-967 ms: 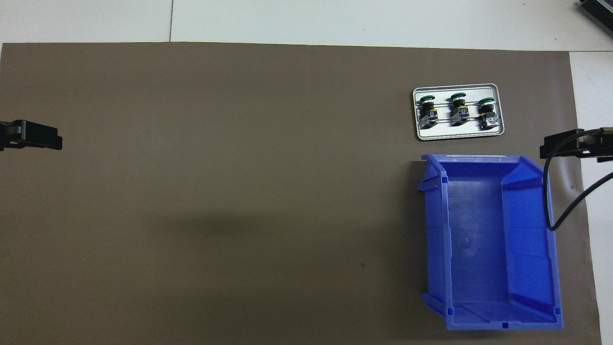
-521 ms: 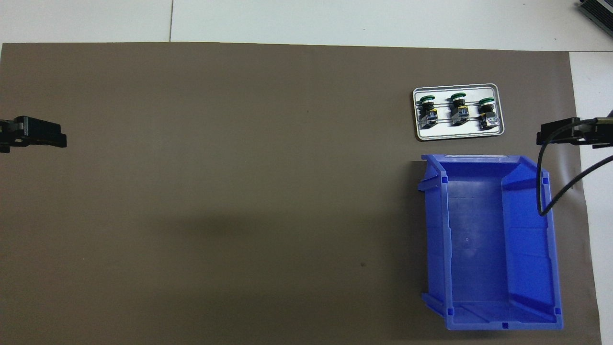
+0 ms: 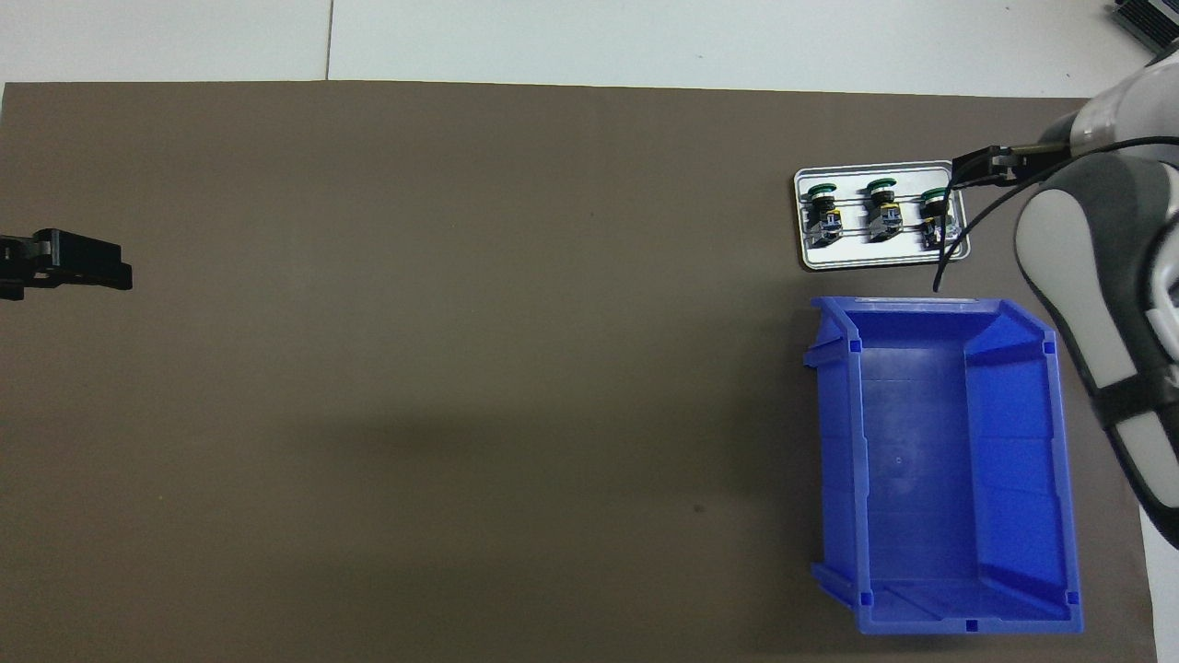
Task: Place and press button with both arms
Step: 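Reach the right gripper into the metal tray and grasp the middle component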
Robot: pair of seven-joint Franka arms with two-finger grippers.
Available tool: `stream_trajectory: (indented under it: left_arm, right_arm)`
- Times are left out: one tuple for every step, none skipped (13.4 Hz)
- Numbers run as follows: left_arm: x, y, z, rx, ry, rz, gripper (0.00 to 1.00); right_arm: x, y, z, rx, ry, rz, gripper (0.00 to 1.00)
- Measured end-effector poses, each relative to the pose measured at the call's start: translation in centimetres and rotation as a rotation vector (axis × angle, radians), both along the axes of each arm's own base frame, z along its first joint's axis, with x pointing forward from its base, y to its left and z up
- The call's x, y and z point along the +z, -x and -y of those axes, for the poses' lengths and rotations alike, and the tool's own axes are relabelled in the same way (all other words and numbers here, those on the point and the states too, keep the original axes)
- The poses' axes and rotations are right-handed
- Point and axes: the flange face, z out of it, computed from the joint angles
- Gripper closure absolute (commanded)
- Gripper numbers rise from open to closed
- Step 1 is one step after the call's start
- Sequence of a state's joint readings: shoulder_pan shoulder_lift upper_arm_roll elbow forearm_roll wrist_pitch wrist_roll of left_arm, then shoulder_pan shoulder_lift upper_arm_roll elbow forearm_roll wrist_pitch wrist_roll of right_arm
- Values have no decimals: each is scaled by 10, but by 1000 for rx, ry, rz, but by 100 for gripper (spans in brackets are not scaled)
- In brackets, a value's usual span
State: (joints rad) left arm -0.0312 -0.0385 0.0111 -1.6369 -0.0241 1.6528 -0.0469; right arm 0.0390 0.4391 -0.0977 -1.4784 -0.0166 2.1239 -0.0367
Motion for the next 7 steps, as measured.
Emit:
stream_trajectory:
  left_arm:
    - [-3,2,0,0,0,-8,0]
    - [-5,4,0,-1,0,-20,0]
    - [-6,7,0,-1,-1,-36,0]
    - [-7,9,0,-1,-1,-50,0]
    - [-7,10,0,-1,-1,-56,0]
    - [-7,11,0,-1,-1,-61,0]
    - [-6,12,0,-1,-1,-66,0]
  right_arm:
    - [-28,-12,-2,1,-5,2,0]
    - [-50,-20,-3,-4,-16,9,0]
    - [-69,-25,-3,-10,-29,14,0]
    - [-84,-27,-4,-13,-34,6,0]
    - [-94,-28,-4,-13,-36,-5,1]
    - [-103,-26,-5,-10,-36,-20,4]
    - [-111,-22,-5,7,-34,-38,6]
